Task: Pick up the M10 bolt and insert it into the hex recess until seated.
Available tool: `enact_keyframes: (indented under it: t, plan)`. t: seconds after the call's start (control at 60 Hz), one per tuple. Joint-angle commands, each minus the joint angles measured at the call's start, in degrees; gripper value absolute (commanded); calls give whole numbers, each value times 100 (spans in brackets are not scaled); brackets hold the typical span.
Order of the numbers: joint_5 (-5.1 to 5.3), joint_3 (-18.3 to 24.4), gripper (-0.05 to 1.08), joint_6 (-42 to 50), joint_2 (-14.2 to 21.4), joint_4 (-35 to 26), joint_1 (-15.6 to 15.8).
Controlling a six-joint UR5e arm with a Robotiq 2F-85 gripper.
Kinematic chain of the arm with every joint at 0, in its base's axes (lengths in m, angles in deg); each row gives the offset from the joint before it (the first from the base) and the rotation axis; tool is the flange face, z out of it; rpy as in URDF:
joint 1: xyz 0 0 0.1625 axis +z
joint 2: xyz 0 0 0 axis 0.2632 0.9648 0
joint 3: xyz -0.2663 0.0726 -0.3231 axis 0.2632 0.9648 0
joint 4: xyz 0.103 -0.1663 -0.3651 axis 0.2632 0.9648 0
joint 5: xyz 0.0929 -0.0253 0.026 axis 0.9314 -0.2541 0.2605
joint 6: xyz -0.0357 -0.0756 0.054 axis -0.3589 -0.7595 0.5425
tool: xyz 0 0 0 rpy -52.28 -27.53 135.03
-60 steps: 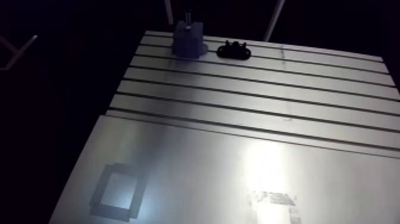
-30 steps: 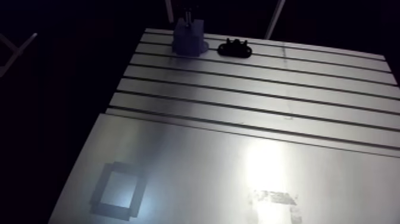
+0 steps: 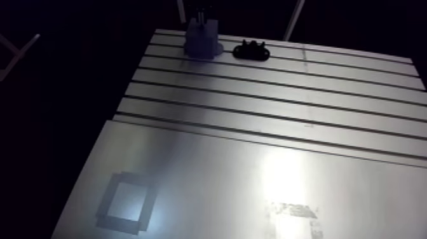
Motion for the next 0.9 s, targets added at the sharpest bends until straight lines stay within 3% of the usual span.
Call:
enact_keyframes:
  t: [0.017,0.9]
  plan:
    - [2,3,108,-10,-26,1,-7]
    - [-6,-6,108,-91,-36,-8,3]
